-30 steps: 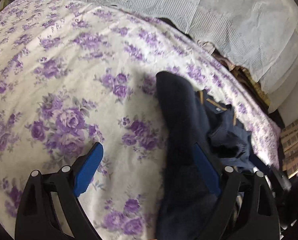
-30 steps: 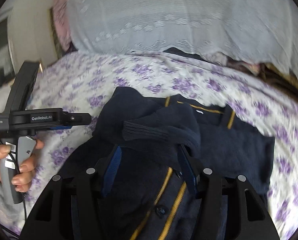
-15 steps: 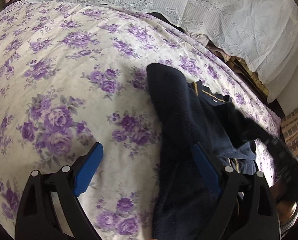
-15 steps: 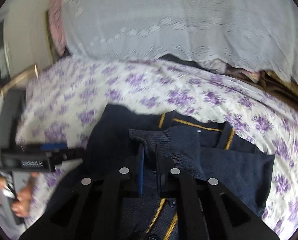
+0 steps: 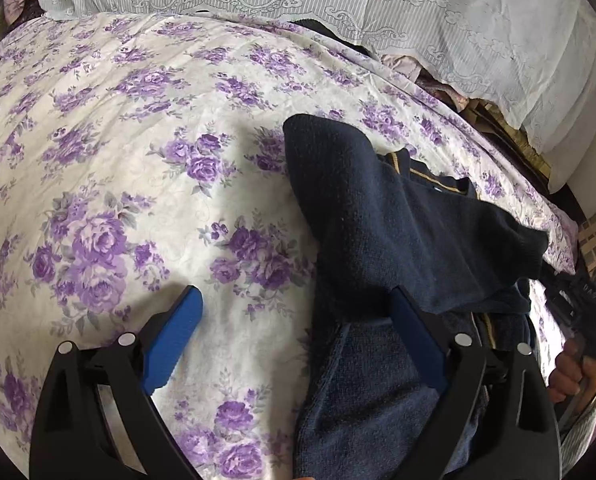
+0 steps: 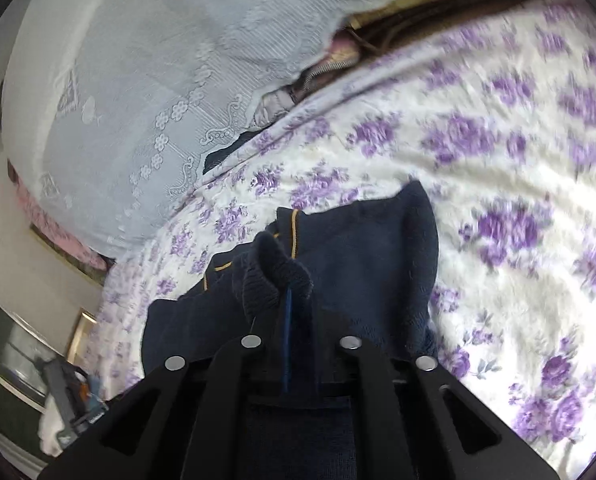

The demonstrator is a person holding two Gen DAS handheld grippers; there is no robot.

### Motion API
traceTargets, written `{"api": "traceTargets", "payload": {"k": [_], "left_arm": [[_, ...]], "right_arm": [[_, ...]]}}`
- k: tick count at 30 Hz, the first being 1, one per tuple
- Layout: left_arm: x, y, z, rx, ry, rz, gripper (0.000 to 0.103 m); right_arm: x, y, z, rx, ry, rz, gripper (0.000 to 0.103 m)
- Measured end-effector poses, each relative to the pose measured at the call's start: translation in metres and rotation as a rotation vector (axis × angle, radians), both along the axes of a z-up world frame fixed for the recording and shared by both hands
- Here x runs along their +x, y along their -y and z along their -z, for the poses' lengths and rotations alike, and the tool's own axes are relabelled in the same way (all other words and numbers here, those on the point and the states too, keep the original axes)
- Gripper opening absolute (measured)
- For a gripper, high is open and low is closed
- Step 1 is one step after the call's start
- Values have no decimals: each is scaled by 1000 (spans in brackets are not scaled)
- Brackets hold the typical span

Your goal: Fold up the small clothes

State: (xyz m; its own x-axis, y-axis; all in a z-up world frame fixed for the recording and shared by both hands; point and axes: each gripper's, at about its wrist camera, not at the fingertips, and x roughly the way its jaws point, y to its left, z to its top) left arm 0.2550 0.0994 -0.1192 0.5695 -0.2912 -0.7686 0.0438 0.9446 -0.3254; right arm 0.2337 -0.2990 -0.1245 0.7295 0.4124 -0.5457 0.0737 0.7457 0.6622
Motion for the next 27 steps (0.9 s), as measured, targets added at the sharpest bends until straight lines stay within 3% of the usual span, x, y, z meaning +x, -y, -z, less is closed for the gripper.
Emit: {"api": "traceTargets", "payload": {"k": [2, 4, 8, 14, 22, 27], "left_arm": [[2, 1, 3, -1, -5, -9, 93], [3, 6, 7, 25, 1, -11, 95], [1, 15, 9, 94, 22, 6, 96], [2, 12, 11, 69, 25, 7, 97], [2, 14, 12, 82, 29, 9, 98], [2, 15, 12, 81, 30, 9, 98]], "right_arm": [[5, 3, 6, 28, -12, -5, 27], [8, 4, 9, 43, -17, -5, 48], [8, 13, 17, 130, -33, 8, 49], [1, 26, 25, 266, -21, 51, 50], [11, 13, 19, 206, -26, 33, 55], [6, 15, 20, 190, -98, 64, 52]]}}
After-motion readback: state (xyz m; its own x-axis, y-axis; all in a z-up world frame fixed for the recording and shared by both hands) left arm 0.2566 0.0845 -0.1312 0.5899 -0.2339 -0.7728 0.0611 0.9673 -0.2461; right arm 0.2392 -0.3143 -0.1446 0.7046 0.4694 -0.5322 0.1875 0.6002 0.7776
